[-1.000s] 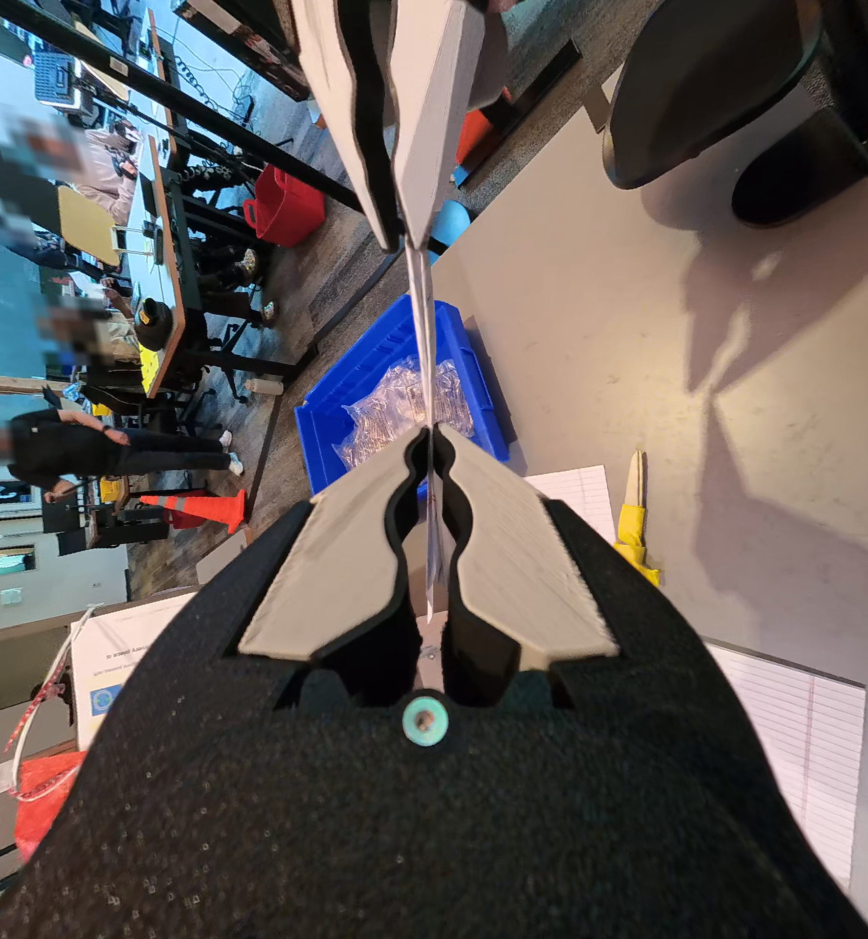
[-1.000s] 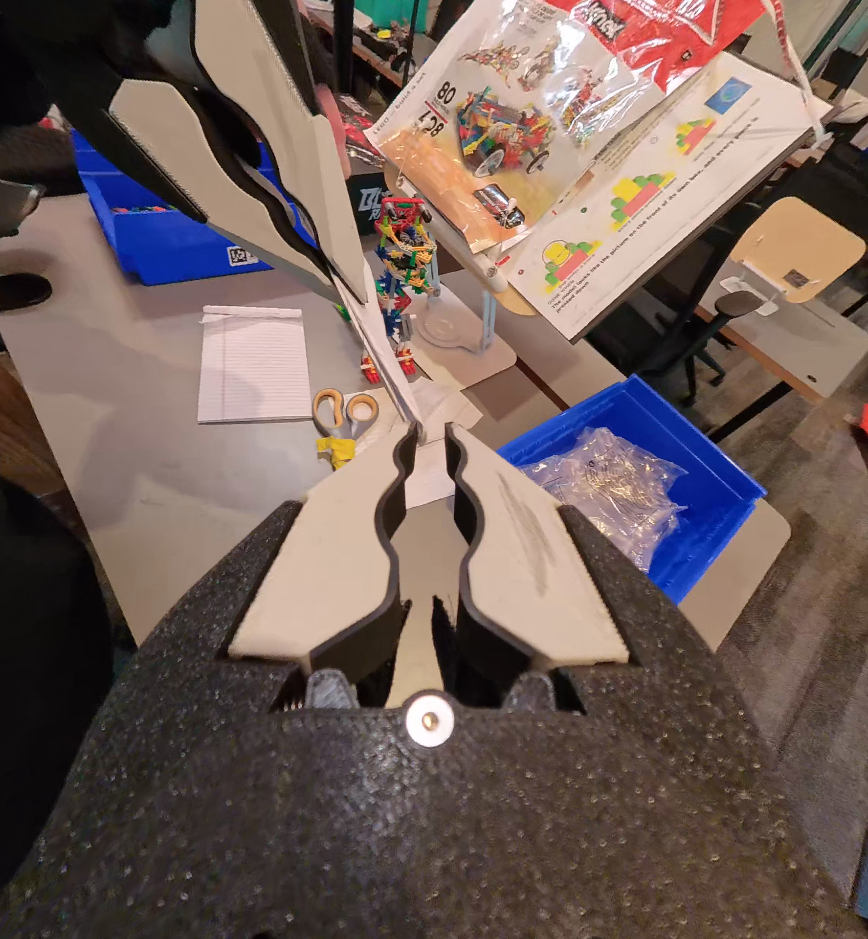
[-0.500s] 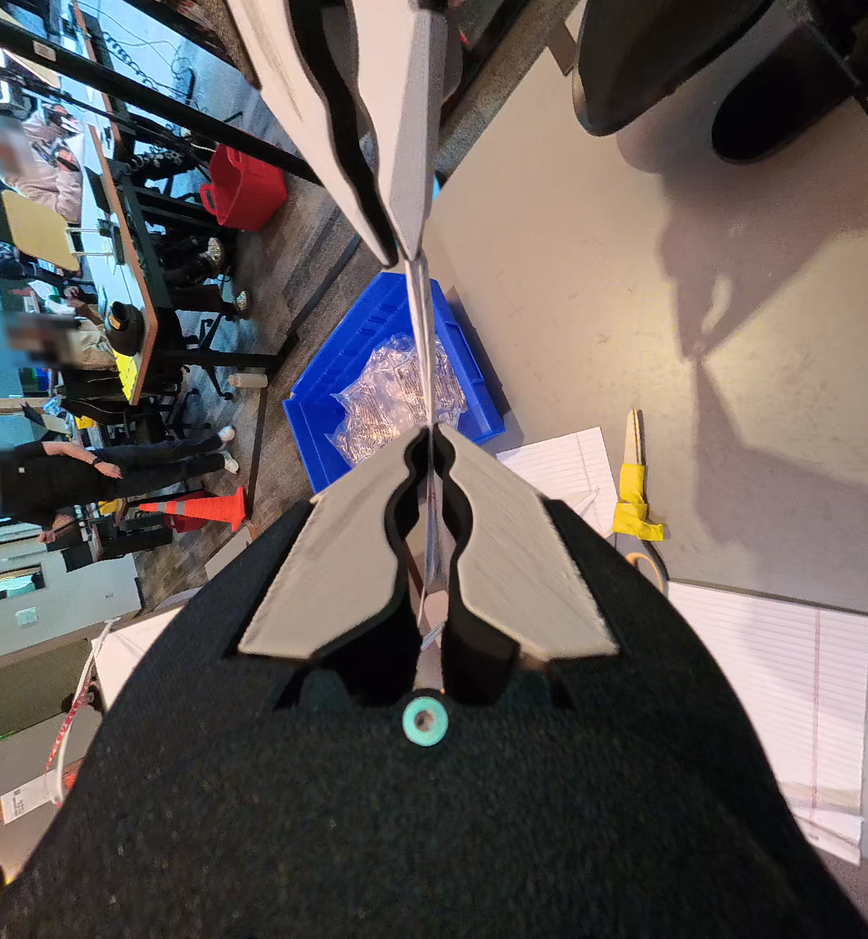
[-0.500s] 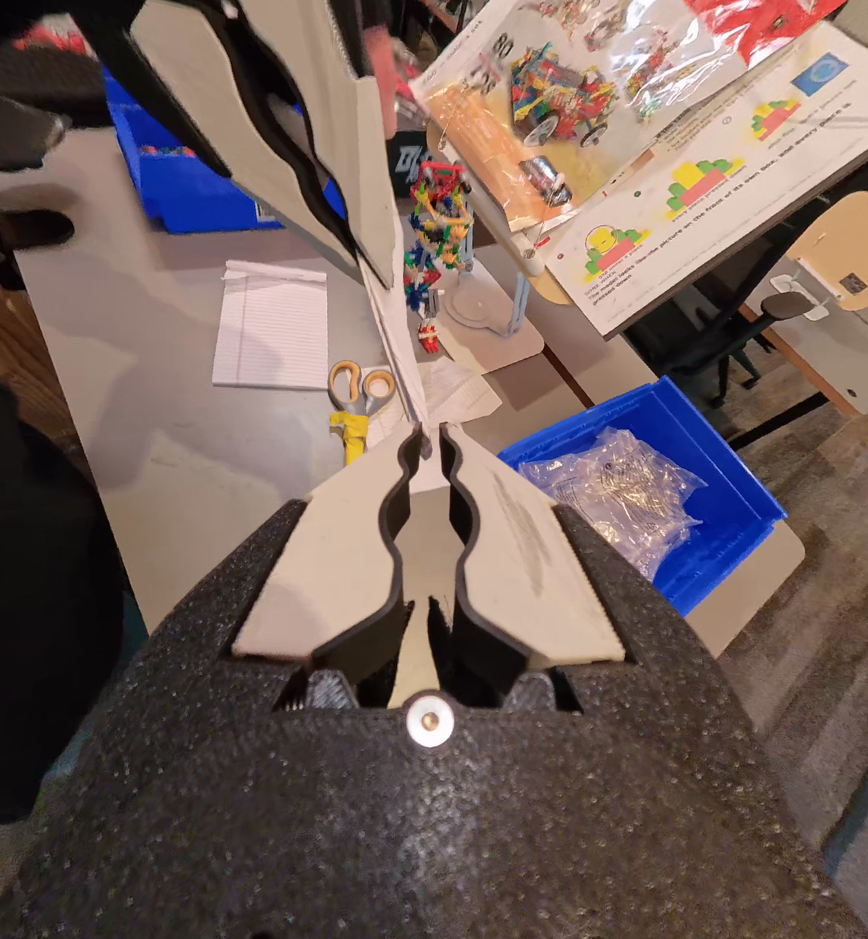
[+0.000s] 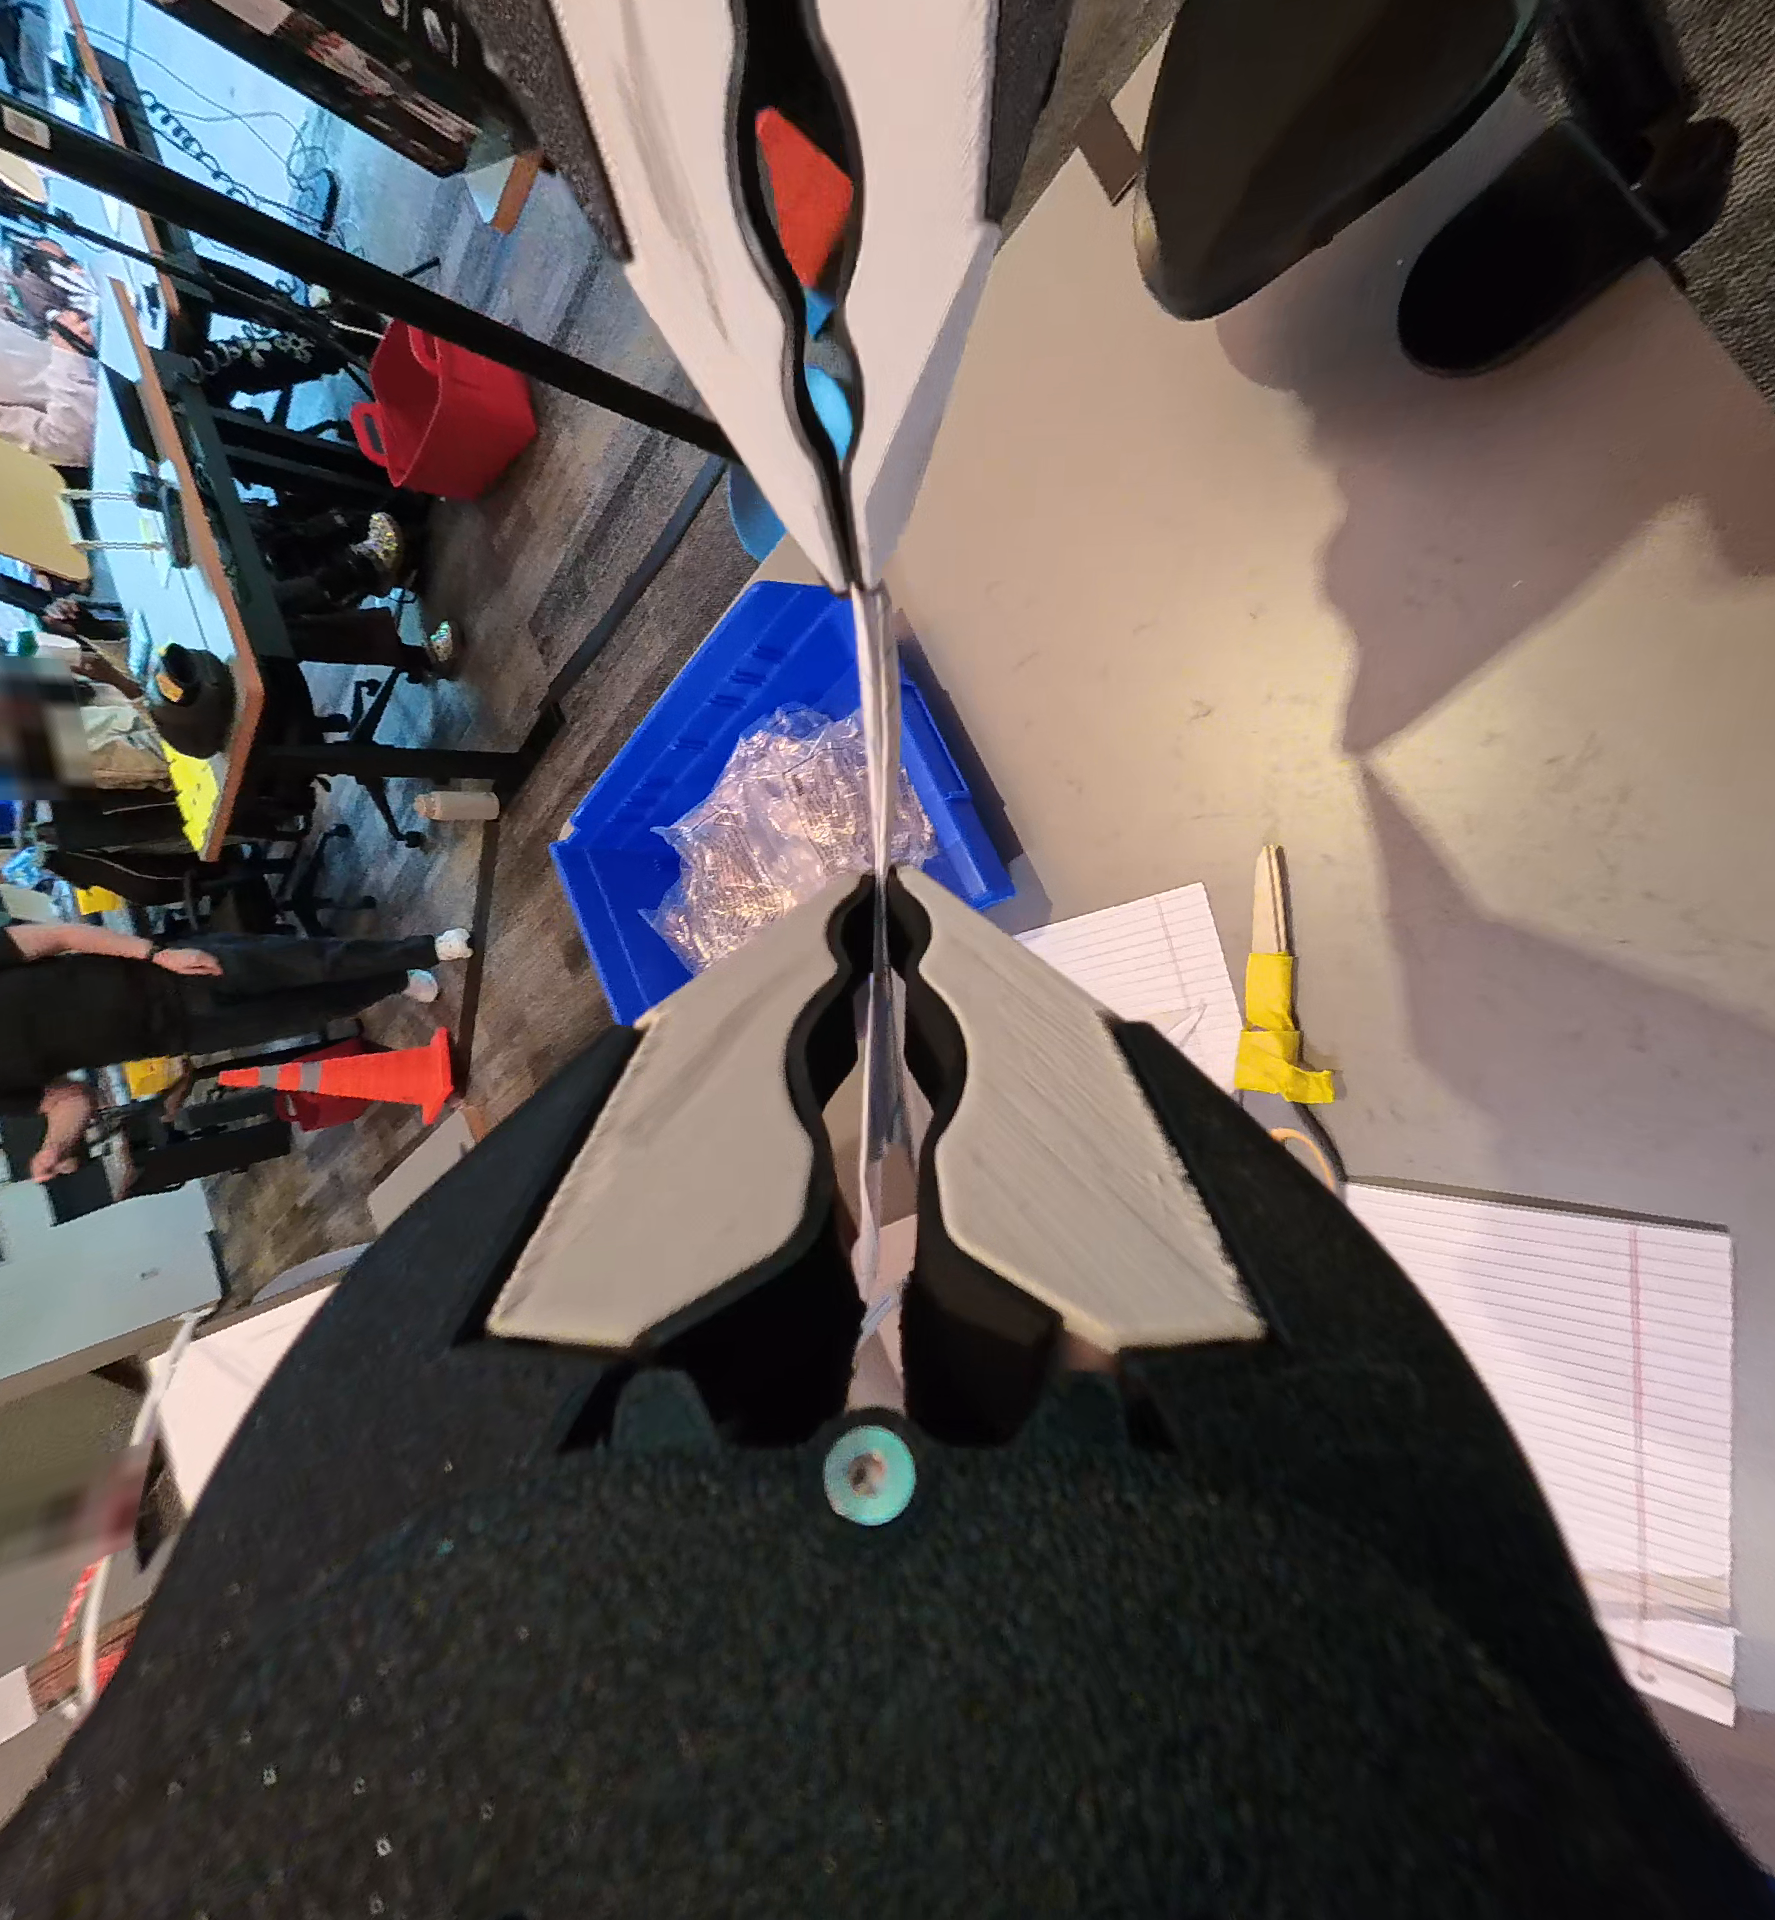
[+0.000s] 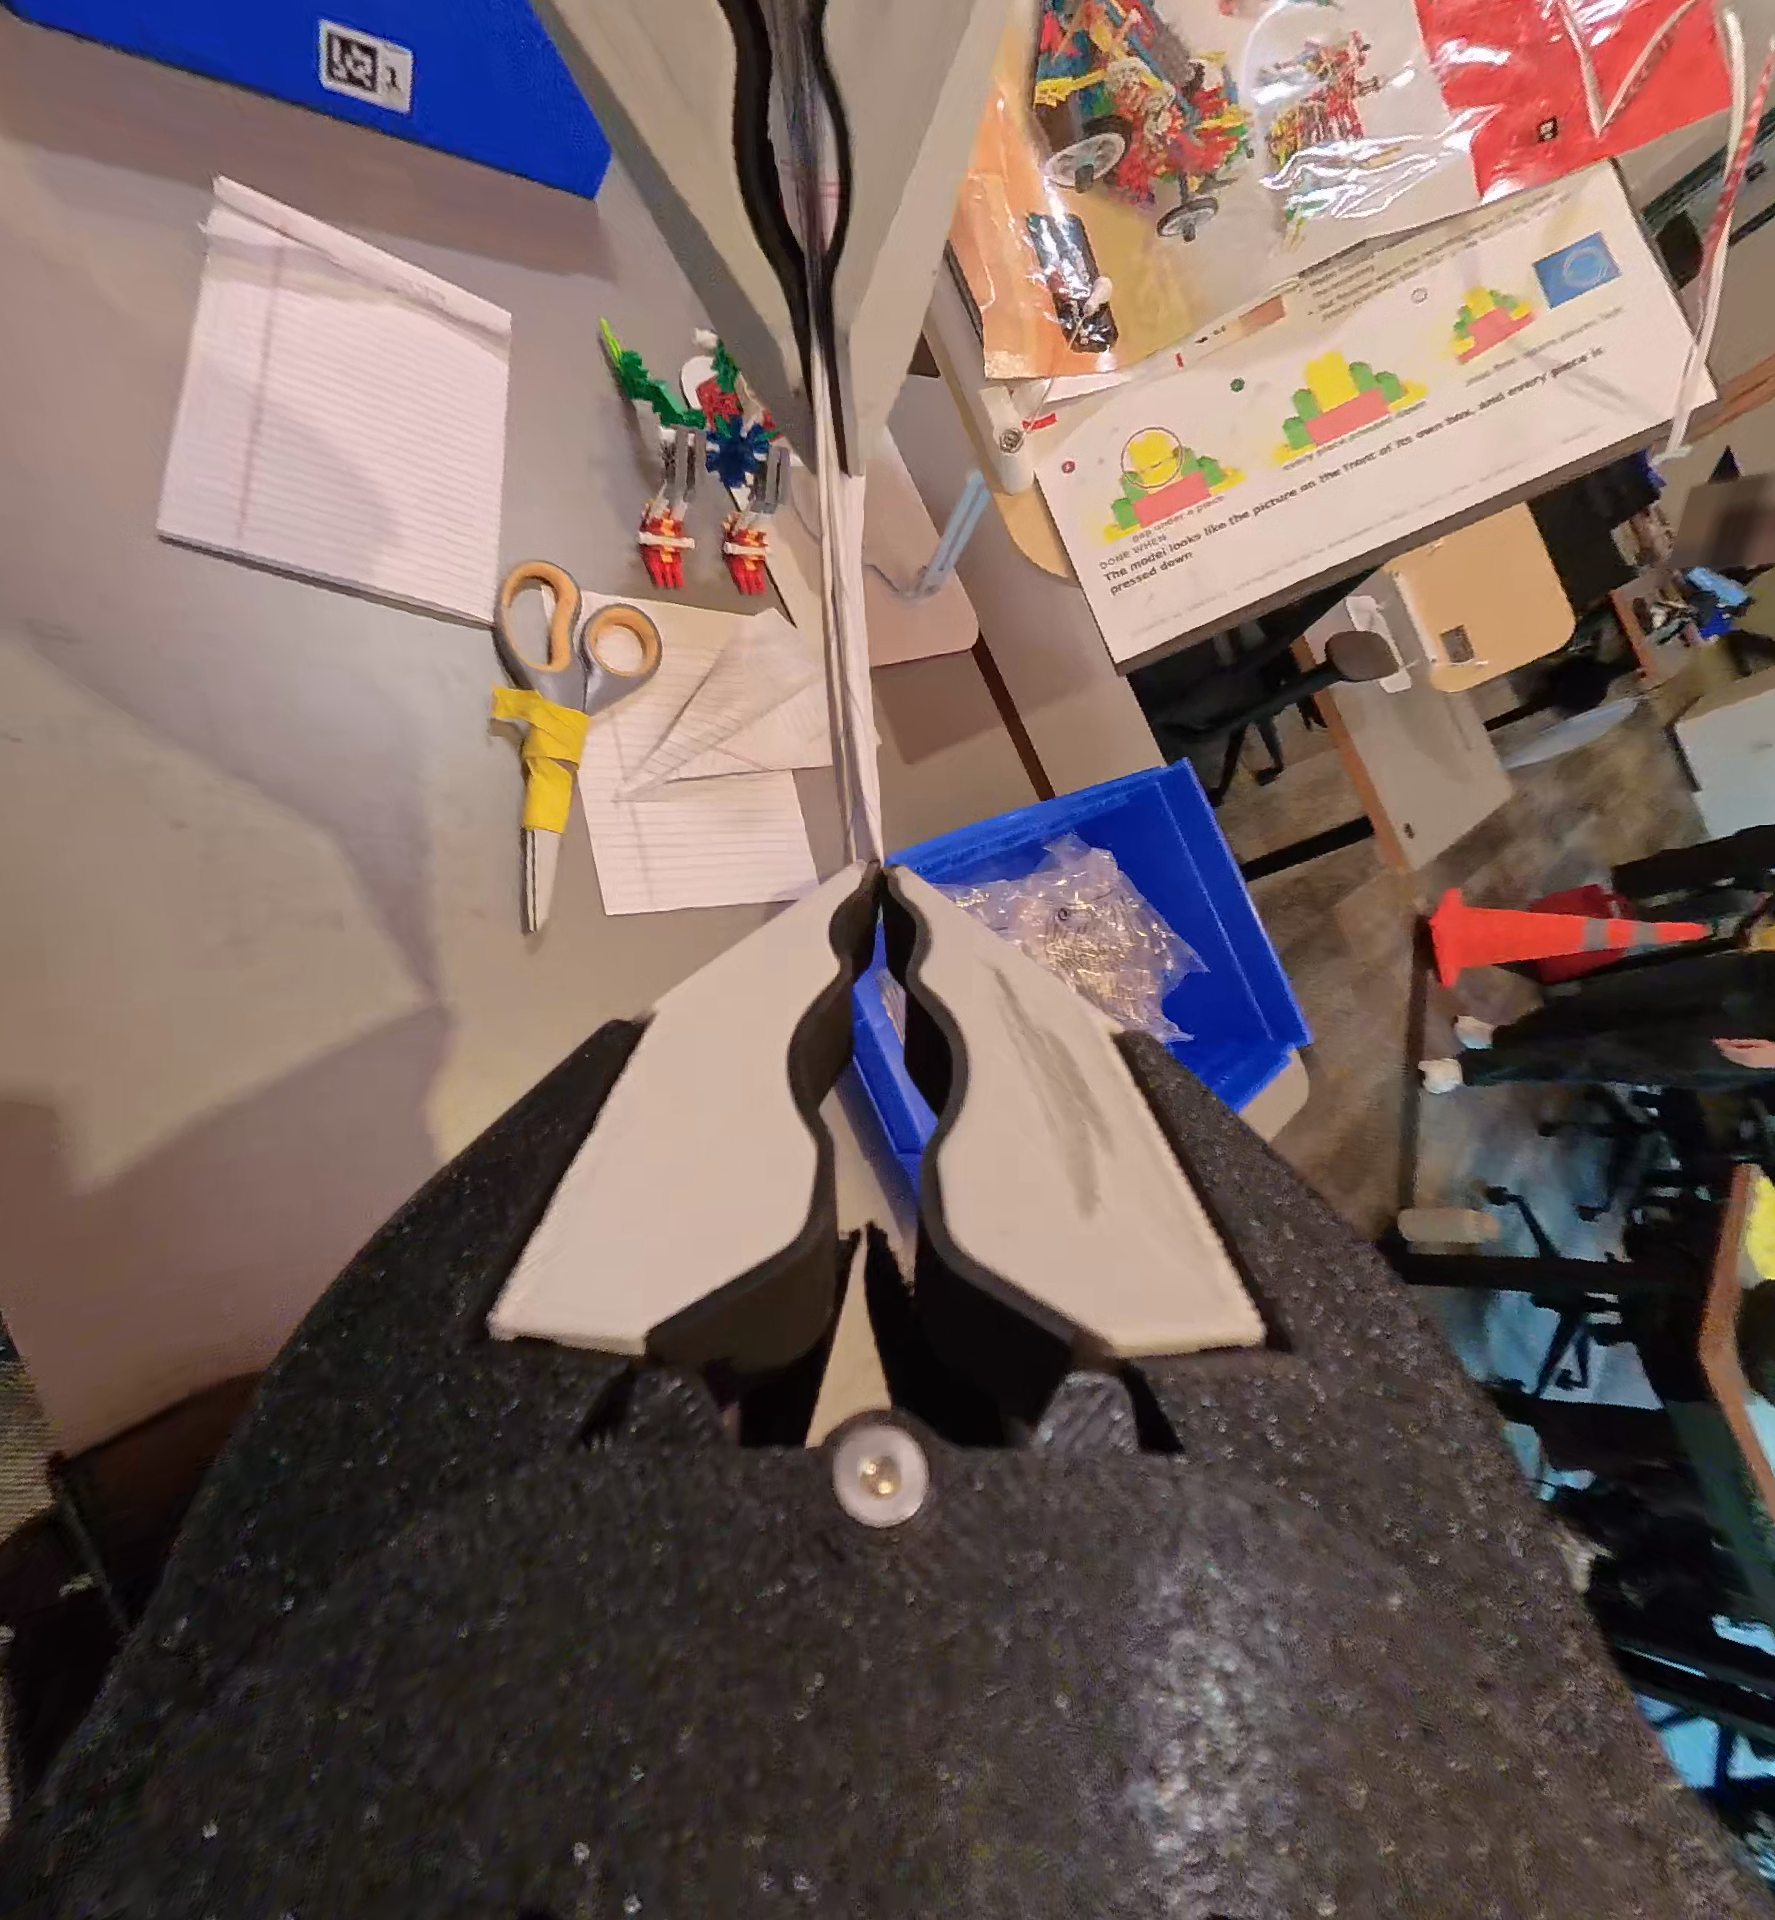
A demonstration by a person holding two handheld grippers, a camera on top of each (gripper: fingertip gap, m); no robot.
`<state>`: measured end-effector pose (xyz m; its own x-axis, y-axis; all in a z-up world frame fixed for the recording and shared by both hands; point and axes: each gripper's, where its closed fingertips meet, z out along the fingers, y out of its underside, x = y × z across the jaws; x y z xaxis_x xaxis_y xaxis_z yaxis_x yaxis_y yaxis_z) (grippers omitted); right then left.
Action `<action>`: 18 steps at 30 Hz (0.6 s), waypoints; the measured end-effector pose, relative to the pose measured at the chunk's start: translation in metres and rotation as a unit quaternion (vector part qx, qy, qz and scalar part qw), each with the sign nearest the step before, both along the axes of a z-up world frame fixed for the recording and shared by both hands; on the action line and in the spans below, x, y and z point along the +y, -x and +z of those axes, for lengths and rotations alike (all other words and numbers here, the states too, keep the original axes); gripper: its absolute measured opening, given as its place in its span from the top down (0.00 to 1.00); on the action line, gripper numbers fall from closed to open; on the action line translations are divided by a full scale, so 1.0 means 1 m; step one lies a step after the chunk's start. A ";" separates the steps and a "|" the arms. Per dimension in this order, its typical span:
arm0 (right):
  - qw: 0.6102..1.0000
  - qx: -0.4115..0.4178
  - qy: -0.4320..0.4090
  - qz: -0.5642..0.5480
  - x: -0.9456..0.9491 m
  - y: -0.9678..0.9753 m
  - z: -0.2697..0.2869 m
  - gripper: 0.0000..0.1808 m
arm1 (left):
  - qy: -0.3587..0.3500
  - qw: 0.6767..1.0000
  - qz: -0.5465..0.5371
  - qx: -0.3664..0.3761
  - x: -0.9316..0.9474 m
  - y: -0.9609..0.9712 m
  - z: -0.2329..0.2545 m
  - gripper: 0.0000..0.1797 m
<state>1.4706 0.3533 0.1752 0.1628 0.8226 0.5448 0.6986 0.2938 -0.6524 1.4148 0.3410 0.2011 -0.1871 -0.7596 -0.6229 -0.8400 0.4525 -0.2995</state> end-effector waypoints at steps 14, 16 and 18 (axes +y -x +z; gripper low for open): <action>0.999 -0.001 -0.012 -0.039 0.011 -0.038 -0.005 1.00 | 0.060 0.998 0.020 -0.029 0.005 0.006 0.001 1.00; 0.999 0.049 0.012 0.002 -0.004 -0.028 0.009 0.96 | 0.089 0.995 0.012 -0.040 0.002 0.002 0.000 1.00; 0.999 0.040 -0.008 0.020 -0.008 -0.020 0.013 0.89 | 0.101 0.994 0.014 -0.033 0.002 0.002 -0.003 1.00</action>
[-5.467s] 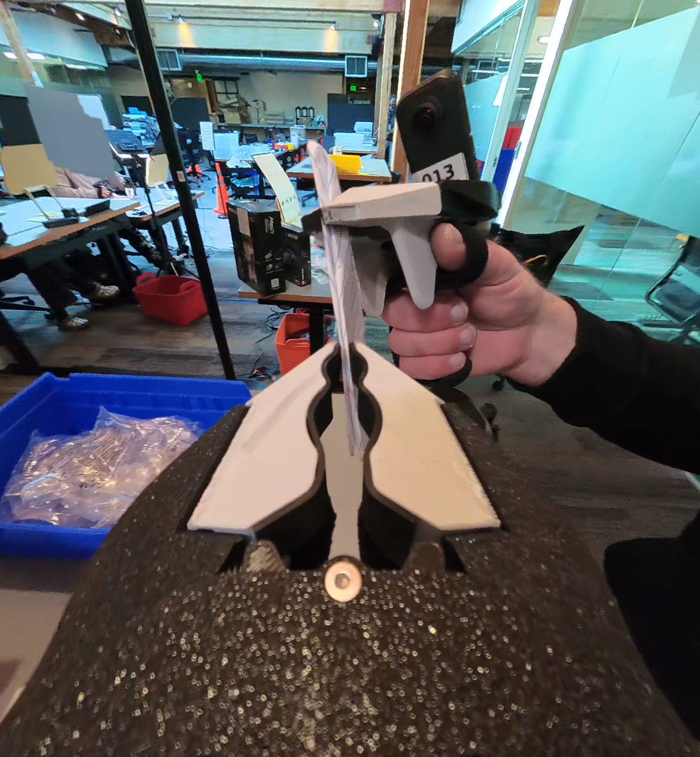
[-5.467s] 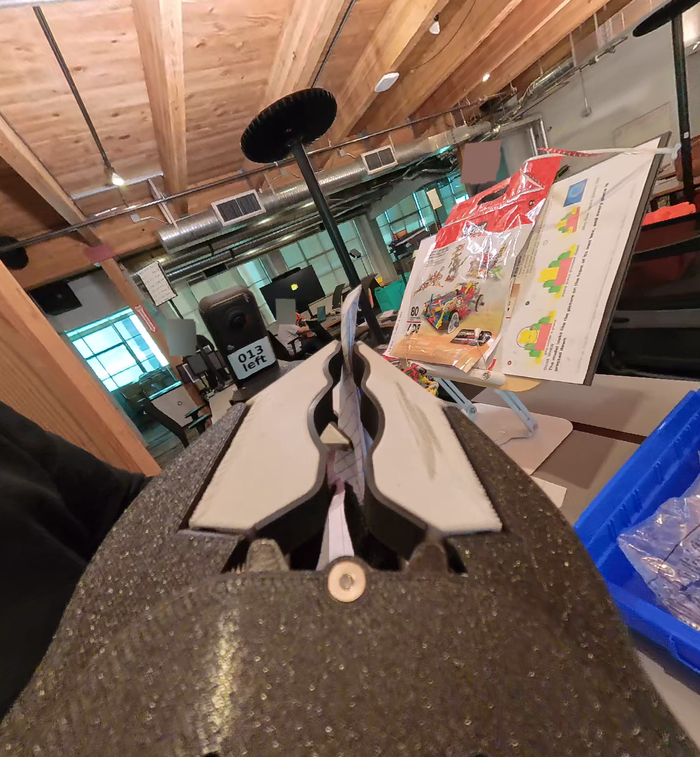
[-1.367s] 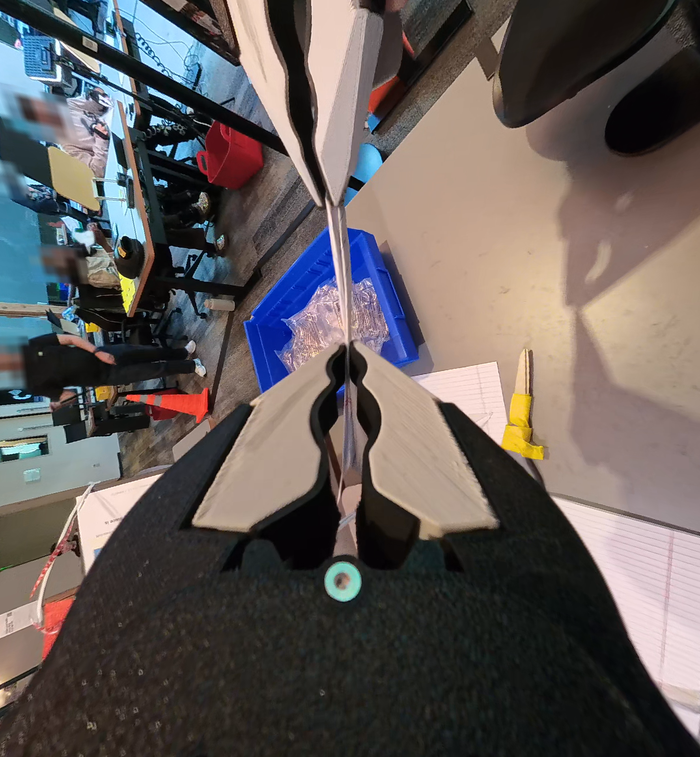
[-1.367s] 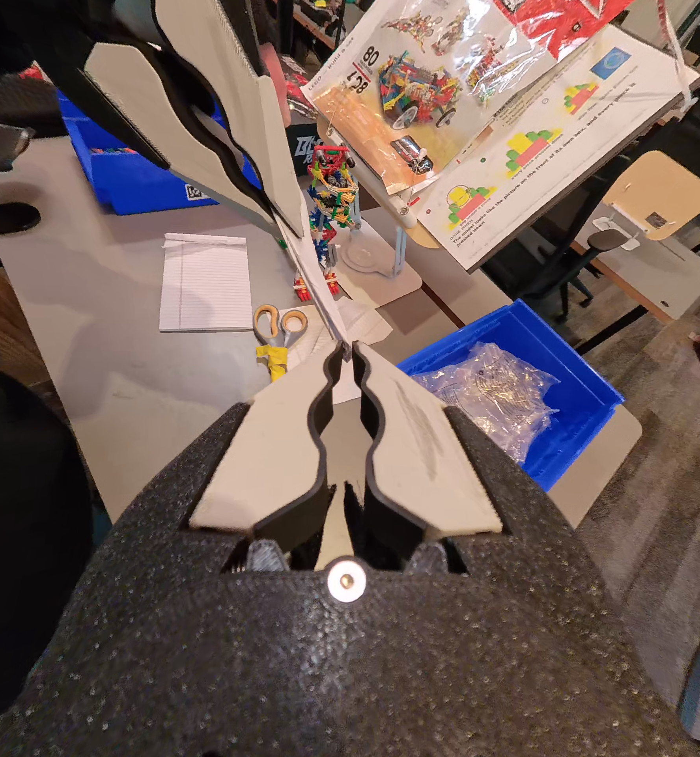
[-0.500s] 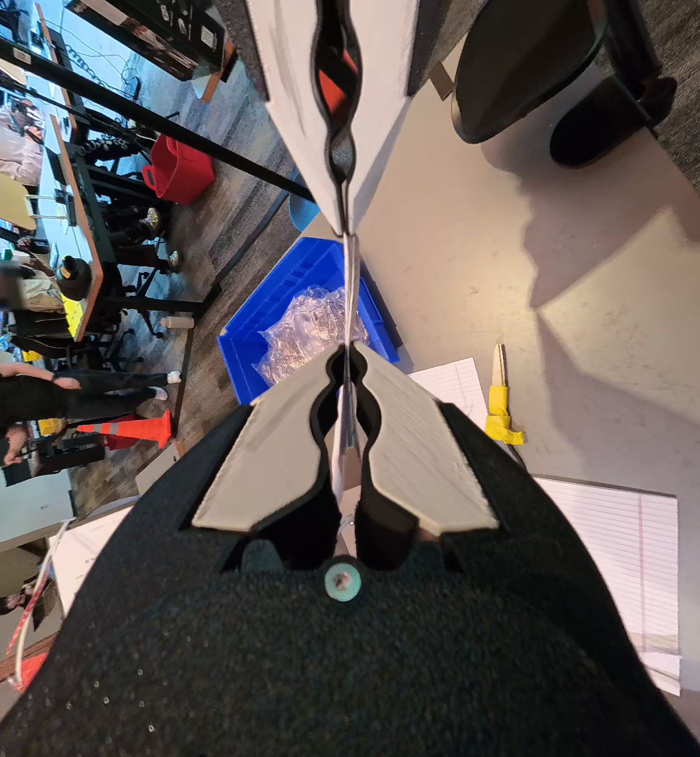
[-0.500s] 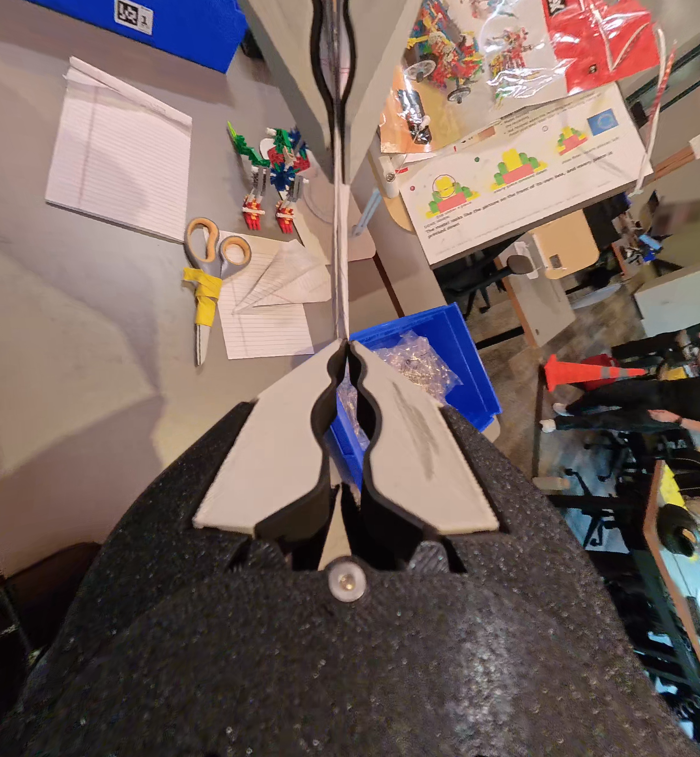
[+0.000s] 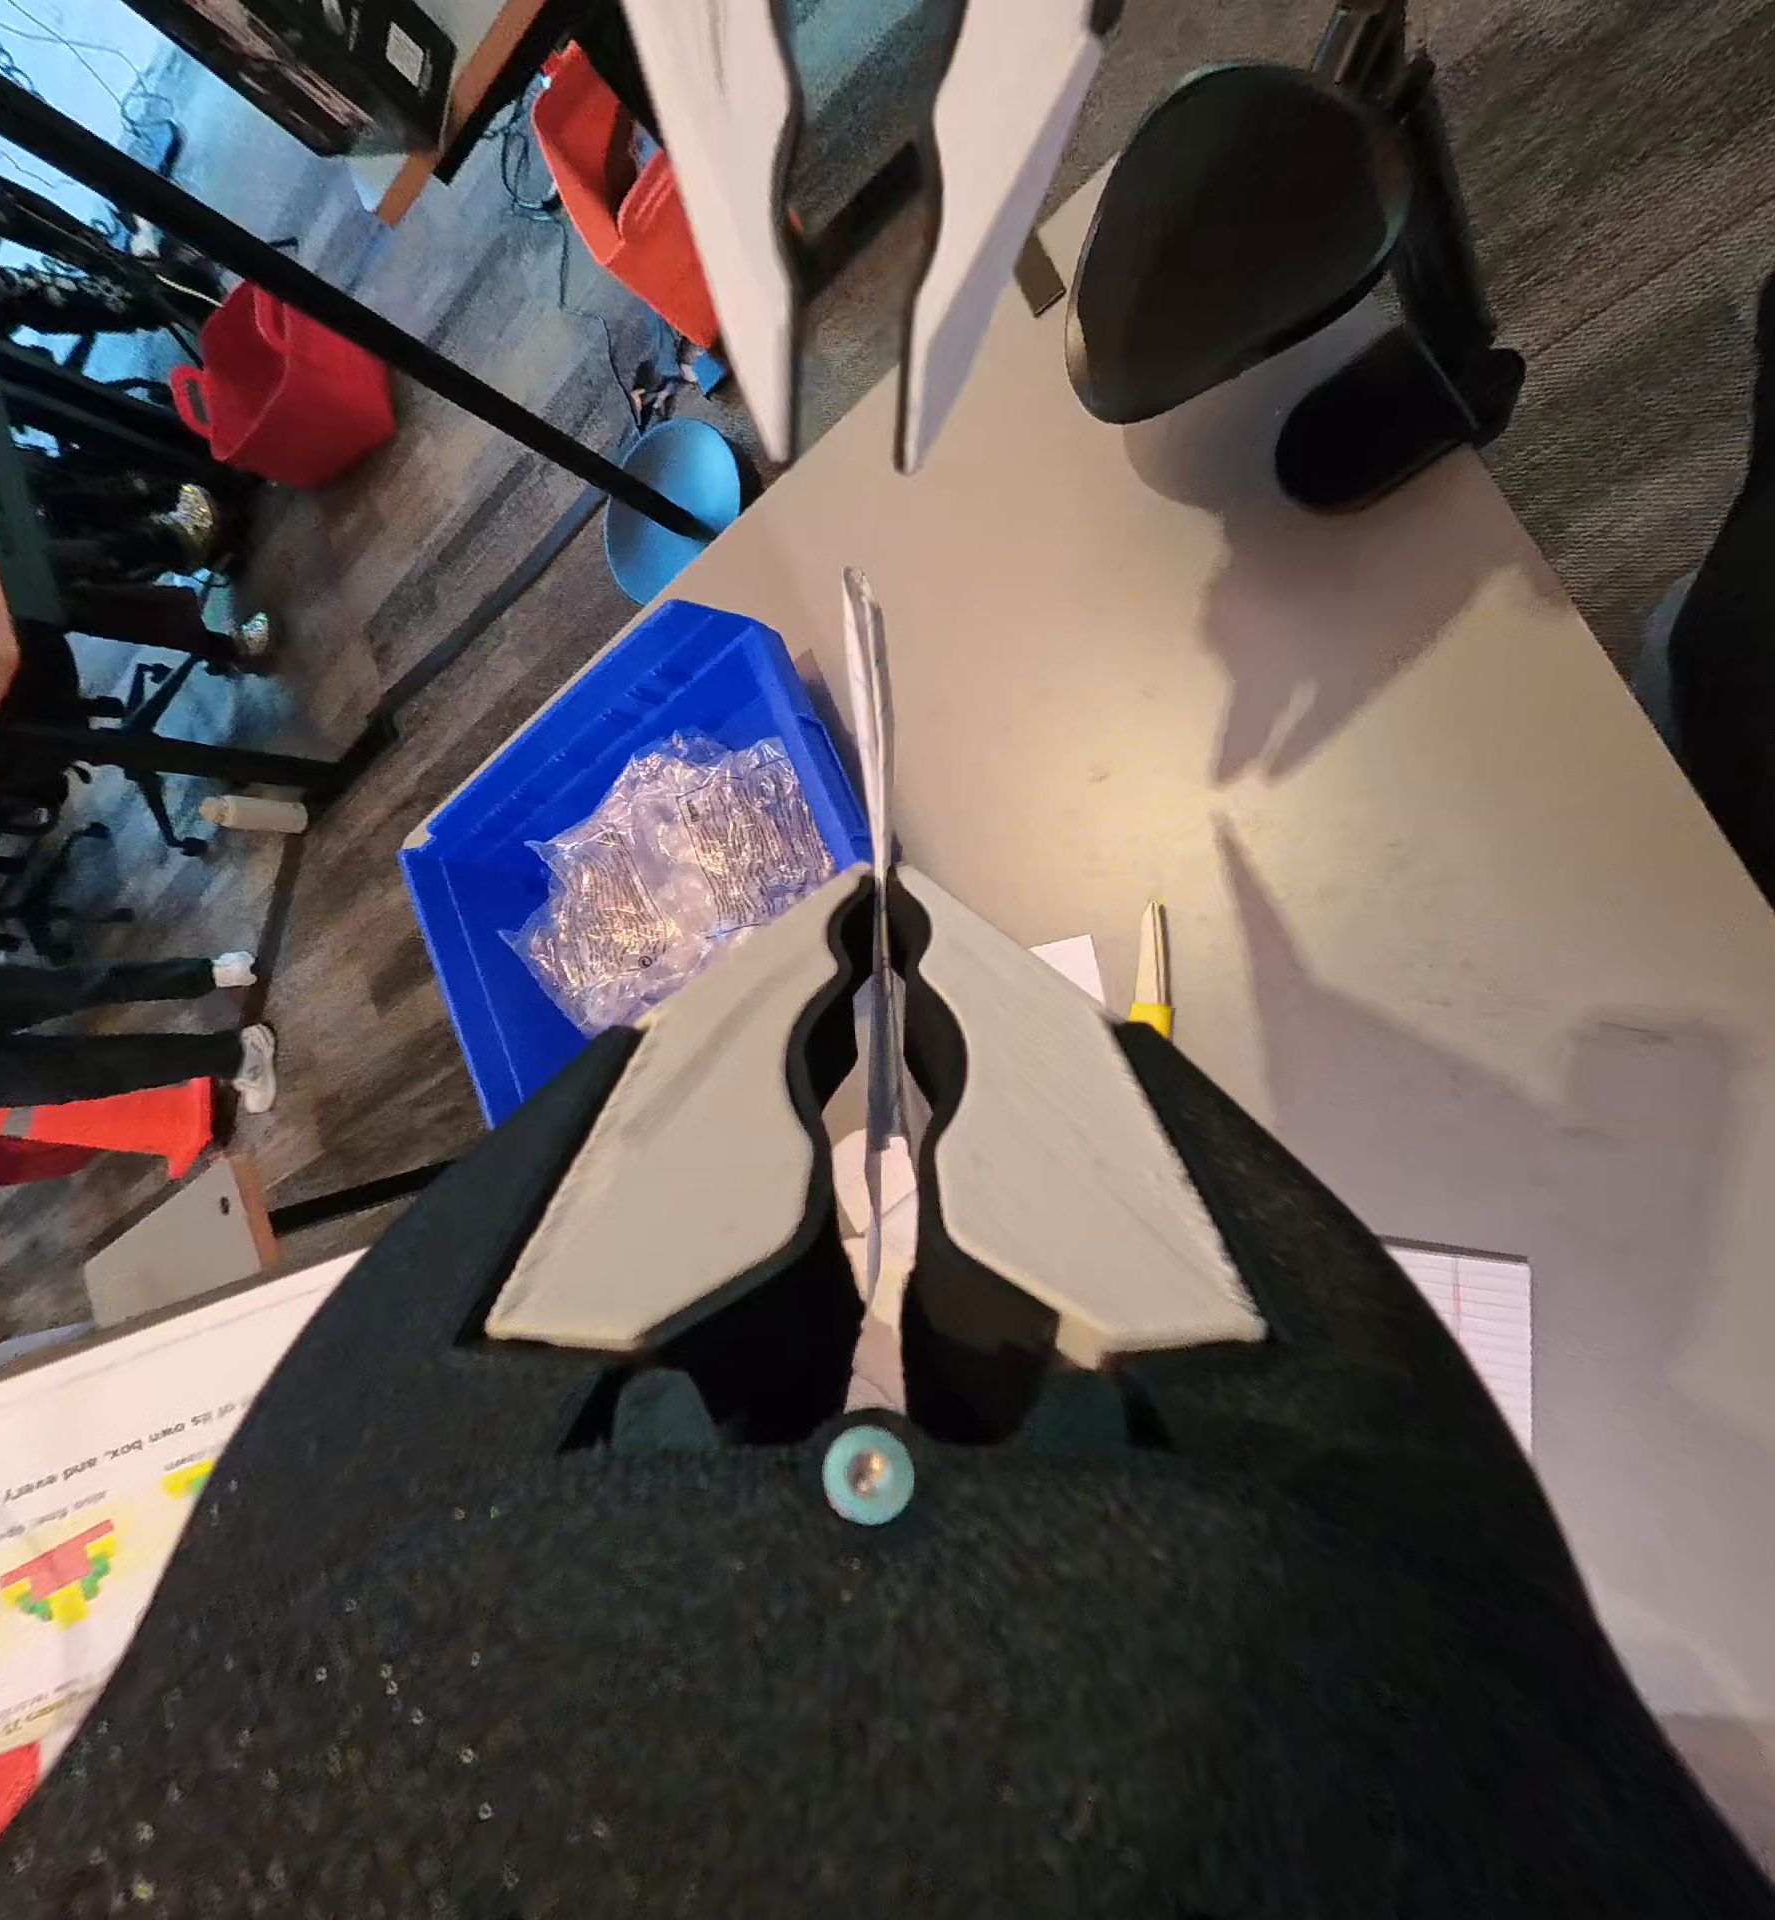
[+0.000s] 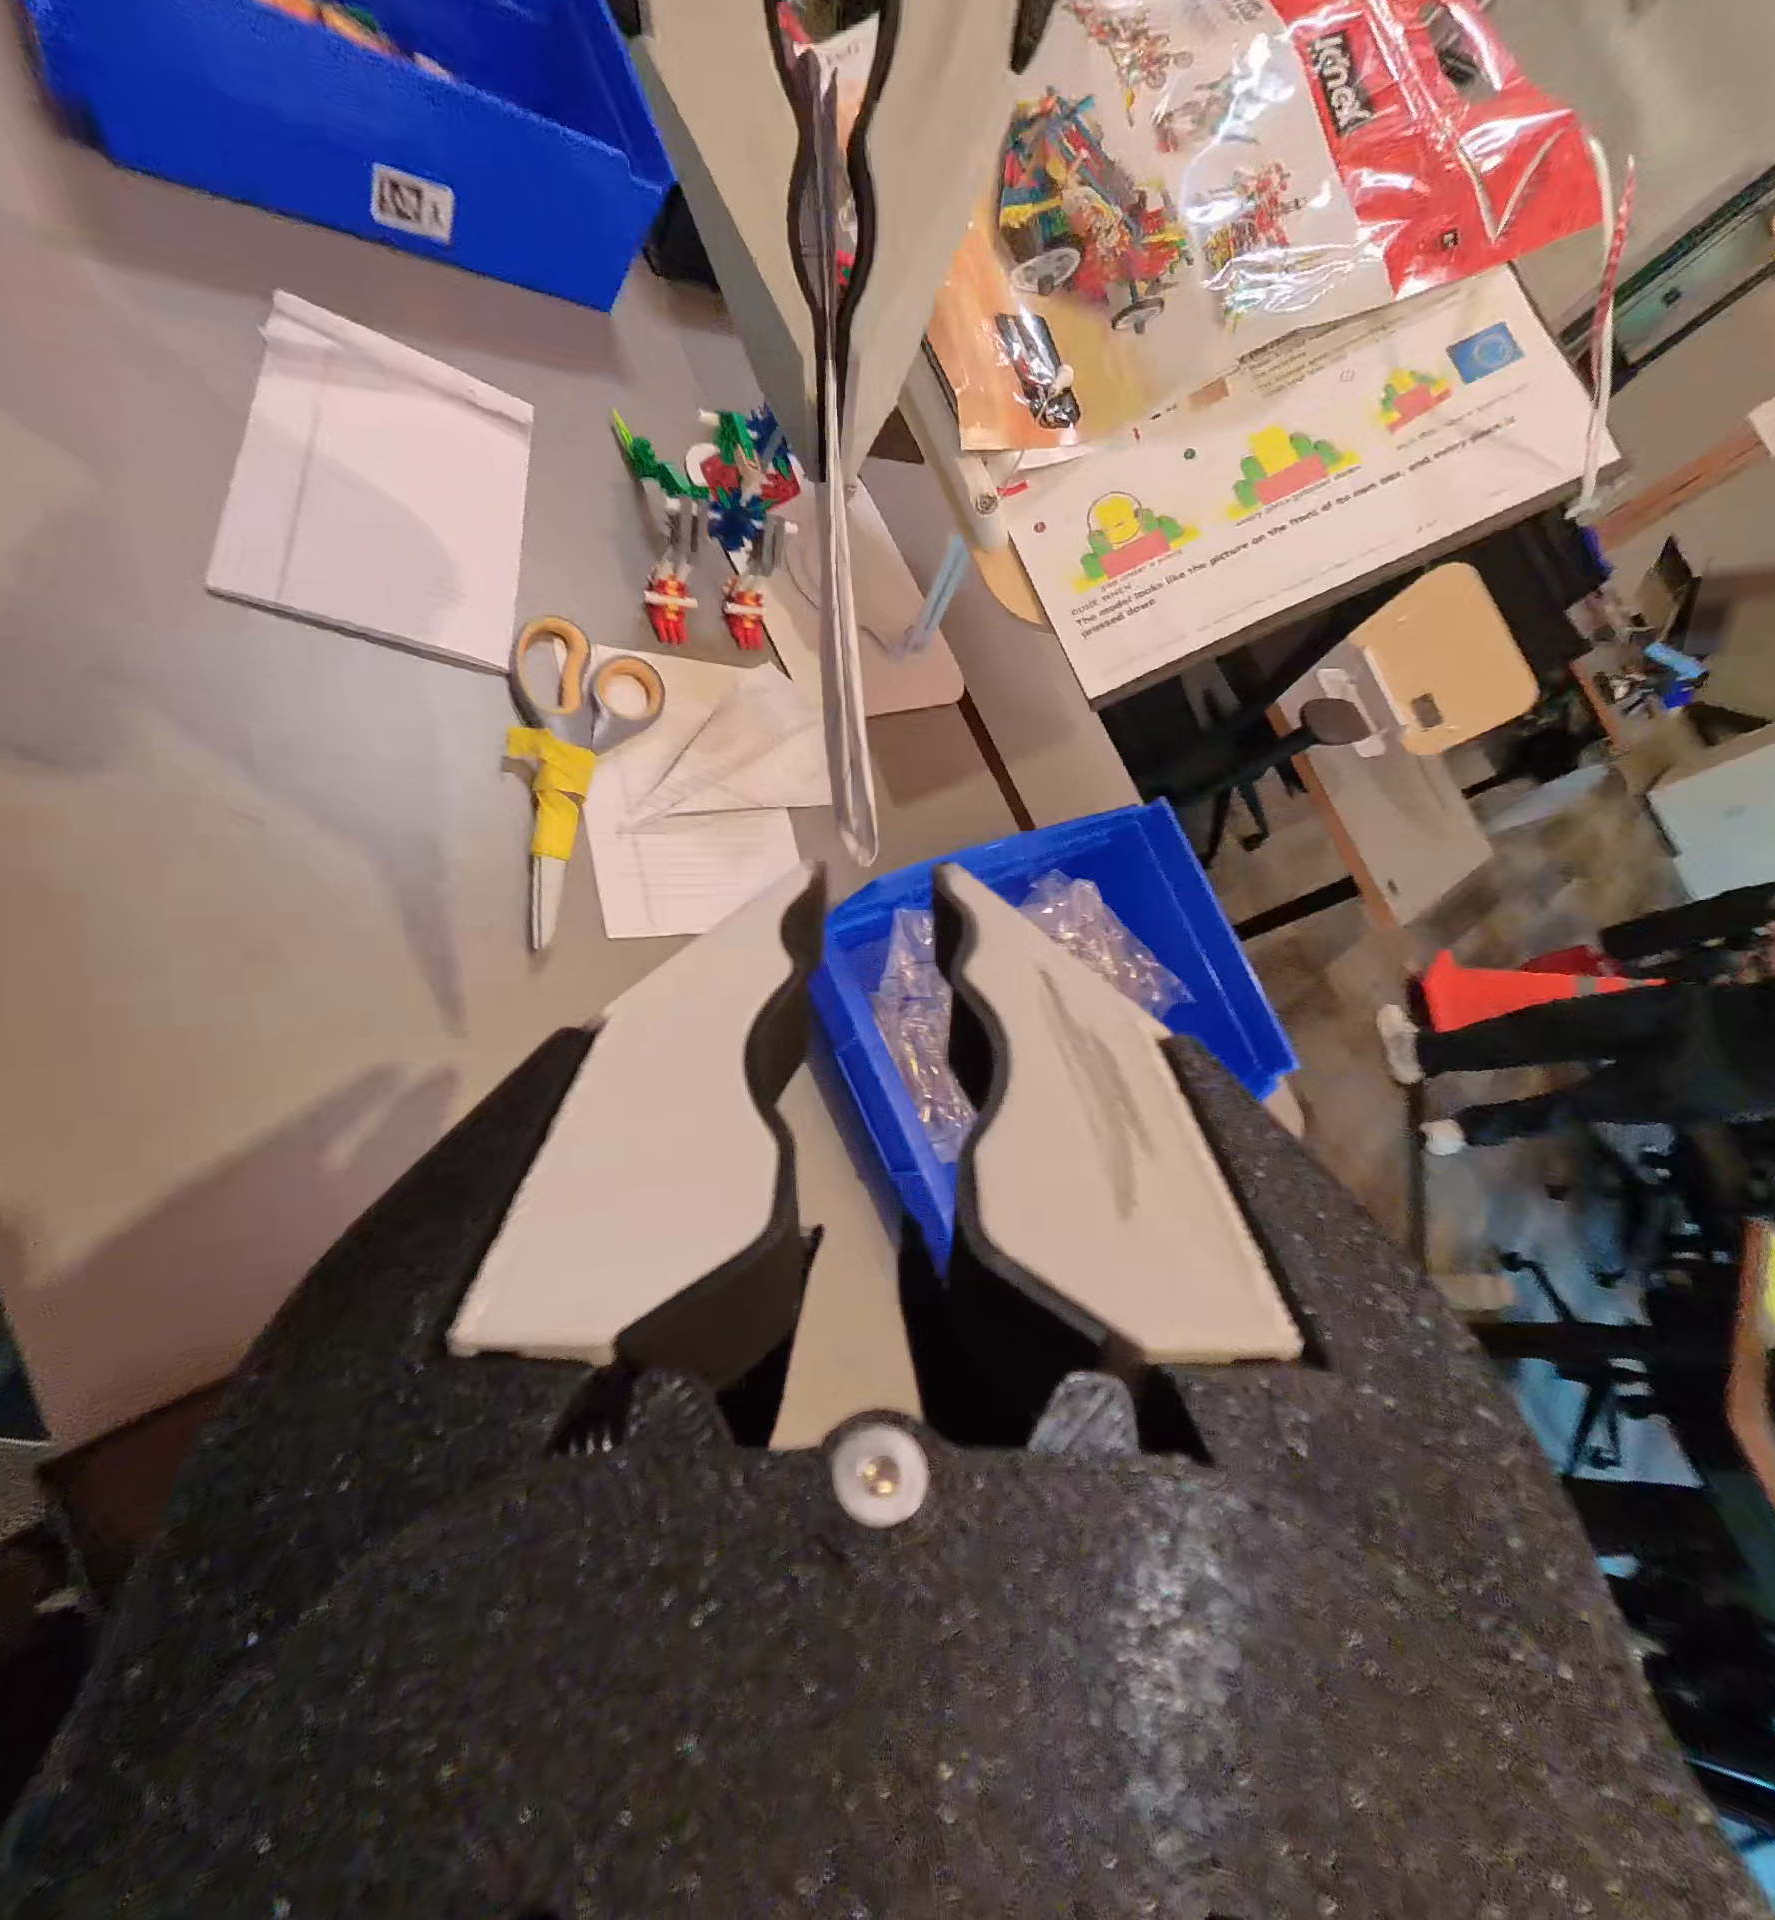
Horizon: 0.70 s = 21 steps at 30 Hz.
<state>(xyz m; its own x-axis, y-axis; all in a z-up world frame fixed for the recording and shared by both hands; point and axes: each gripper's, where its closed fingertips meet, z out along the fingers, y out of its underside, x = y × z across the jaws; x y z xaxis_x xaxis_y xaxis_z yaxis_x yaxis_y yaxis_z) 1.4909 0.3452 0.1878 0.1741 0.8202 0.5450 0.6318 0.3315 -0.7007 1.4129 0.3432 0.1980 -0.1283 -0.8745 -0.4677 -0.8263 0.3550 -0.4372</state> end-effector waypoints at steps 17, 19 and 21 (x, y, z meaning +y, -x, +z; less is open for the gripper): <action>0.999 -0.014 0.020 0.044 -0.002 0.022 -0.017 1.00 | 0.063 0.997 -0.016 -0.035 -0.006 -0.005 0.005 1.00; 0.997 0.009 0.048 0.055 -0.004 0.022 -0.013 1.00 | 0.081 0.996 -0.020 -0.044 -0.009 -0.006 0.007 1.00; 0.996 0.020 0.060 0.061 -0.005 0.020 -0.012 1.00 | 0.084 0.995 -0.022 -0.048 -0.008 -0.006 0.008 1.00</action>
<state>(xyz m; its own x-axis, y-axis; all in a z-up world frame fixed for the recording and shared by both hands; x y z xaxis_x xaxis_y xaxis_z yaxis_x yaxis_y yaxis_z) 1.4710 0.3403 0.1762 0.0892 0.8950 0.4370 0.5630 0.3166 -0.7634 1.4186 0.3353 0.2064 -0.1303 -0.9361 -0.3267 -0.7637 0.3050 -0.5690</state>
